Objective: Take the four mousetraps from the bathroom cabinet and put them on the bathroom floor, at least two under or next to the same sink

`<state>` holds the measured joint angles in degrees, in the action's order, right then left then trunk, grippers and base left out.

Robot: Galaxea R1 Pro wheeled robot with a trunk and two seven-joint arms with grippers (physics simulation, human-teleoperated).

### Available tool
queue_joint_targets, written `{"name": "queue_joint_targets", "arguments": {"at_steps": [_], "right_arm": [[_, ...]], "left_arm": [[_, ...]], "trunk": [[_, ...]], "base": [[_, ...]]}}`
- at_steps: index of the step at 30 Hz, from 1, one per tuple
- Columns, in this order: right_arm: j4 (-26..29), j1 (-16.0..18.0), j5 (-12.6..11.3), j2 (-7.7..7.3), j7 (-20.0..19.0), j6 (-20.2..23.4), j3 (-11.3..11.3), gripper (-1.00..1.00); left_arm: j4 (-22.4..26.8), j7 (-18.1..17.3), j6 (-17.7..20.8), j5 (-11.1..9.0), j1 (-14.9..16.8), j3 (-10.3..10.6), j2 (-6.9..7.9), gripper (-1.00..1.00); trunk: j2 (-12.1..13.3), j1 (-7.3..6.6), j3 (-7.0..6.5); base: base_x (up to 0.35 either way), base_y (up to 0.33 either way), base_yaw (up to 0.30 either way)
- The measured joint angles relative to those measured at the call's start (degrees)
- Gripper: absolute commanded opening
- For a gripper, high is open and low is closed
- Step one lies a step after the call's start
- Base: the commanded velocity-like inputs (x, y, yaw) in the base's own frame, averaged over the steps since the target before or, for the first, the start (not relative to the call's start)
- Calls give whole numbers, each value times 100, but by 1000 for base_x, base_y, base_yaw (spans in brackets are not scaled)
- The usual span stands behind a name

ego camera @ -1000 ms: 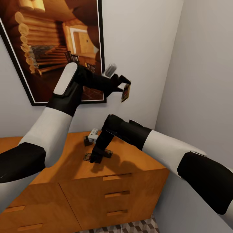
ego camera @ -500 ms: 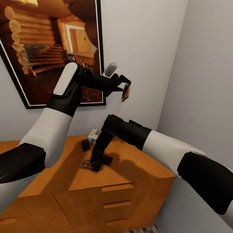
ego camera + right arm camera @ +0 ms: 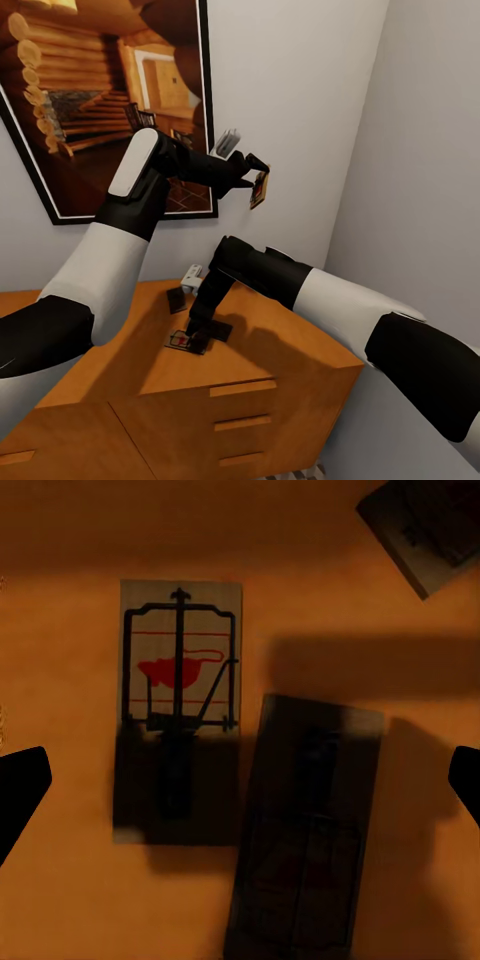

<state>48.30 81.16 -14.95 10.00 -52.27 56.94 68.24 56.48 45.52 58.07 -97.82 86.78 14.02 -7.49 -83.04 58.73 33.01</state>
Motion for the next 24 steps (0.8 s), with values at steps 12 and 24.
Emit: {"name": "queue_joint_targets", "arguments": {"at_steps": [12, 24], "right_arm": [[153, -19, -34, 0, 0, 30, 32, 100], [545, -28, -51, -1, 3, 33, 34, 100]], "left_arm": [[10, 2, 6, 0, 0, 4, 2, -100], [3, 2, 9, 1, 0, 4, 5, -100]], "trunk": [[0, 0, 0], [0, 0, 0]], "base": [[0, 0, 0], [-5, 57, 0]]}}
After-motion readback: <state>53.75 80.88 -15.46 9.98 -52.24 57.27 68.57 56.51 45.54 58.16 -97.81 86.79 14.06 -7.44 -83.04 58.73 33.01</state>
